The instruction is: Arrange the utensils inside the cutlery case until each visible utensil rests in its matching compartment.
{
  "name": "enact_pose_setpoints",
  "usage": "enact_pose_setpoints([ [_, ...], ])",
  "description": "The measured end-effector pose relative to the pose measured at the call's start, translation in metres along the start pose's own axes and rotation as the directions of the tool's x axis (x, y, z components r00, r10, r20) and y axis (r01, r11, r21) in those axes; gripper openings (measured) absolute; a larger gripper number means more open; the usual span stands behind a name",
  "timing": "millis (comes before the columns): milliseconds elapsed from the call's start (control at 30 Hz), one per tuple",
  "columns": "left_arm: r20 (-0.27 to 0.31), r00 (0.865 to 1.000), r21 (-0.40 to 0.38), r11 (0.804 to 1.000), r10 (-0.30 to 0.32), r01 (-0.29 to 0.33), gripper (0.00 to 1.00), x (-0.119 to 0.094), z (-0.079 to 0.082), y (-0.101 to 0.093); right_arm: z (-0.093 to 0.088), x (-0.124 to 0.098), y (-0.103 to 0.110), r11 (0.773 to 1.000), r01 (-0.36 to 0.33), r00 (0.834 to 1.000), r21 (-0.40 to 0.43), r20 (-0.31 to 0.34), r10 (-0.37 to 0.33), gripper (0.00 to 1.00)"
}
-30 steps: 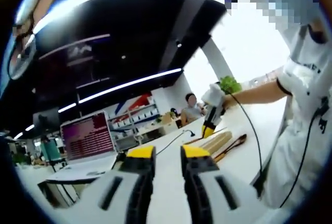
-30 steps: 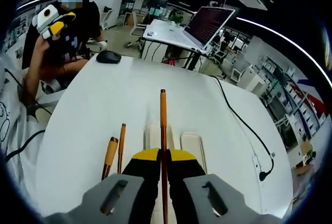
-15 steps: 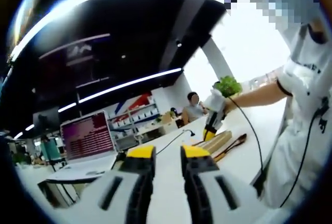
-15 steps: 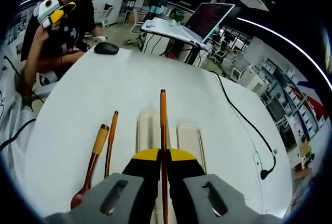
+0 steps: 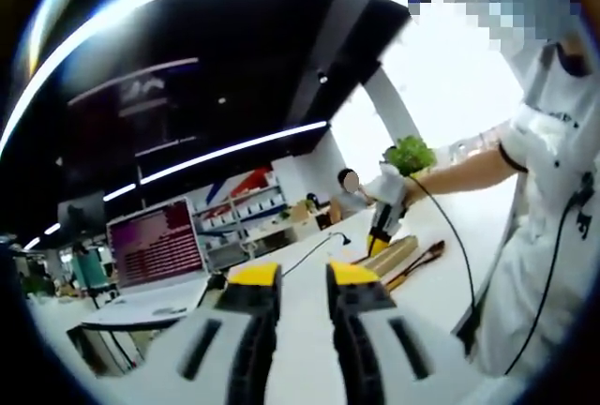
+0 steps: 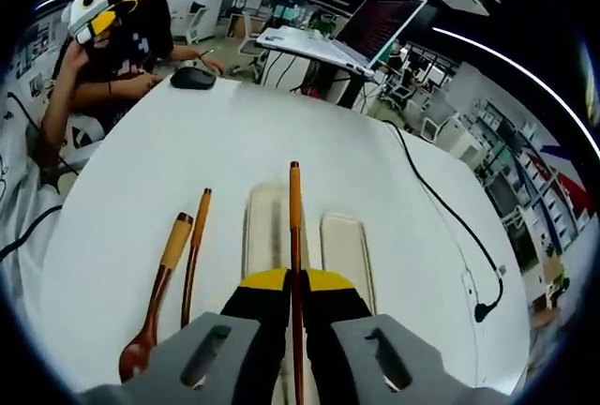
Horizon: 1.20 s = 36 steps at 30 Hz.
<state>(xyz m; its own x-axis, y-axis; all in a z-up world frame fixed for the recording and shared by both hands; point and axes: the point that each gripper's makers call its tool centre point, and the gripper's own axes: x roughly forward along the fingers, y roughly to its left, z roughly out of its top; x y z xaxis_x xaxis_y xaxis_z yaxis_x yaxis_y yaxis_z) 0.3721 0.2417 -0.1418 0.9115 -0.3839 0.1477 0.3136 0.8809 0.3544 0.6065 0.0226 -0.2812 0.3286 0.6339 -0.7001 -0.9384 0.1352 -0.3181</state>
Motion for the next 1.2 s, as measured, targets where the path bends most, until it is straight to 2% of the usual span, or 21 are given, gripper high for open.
enact_pose_setpoints([
  [833,0.004,1.000,0.002,1.000,0.007,-0.007,0.20,-0.001,0.001,0.002,-0.015,0.017,0.012,0.998,-0.061,0.996,0.009,-0.069,0.061,0.03],
  [1200,0.003,1.000,0.002,1.000,0.004,-0.004,0.20,-0.001,0.001,0.002,-0.019,0.019,0.011,0.998,-0.064,0.993,0.012,-0.096,0.065,0.03],
])
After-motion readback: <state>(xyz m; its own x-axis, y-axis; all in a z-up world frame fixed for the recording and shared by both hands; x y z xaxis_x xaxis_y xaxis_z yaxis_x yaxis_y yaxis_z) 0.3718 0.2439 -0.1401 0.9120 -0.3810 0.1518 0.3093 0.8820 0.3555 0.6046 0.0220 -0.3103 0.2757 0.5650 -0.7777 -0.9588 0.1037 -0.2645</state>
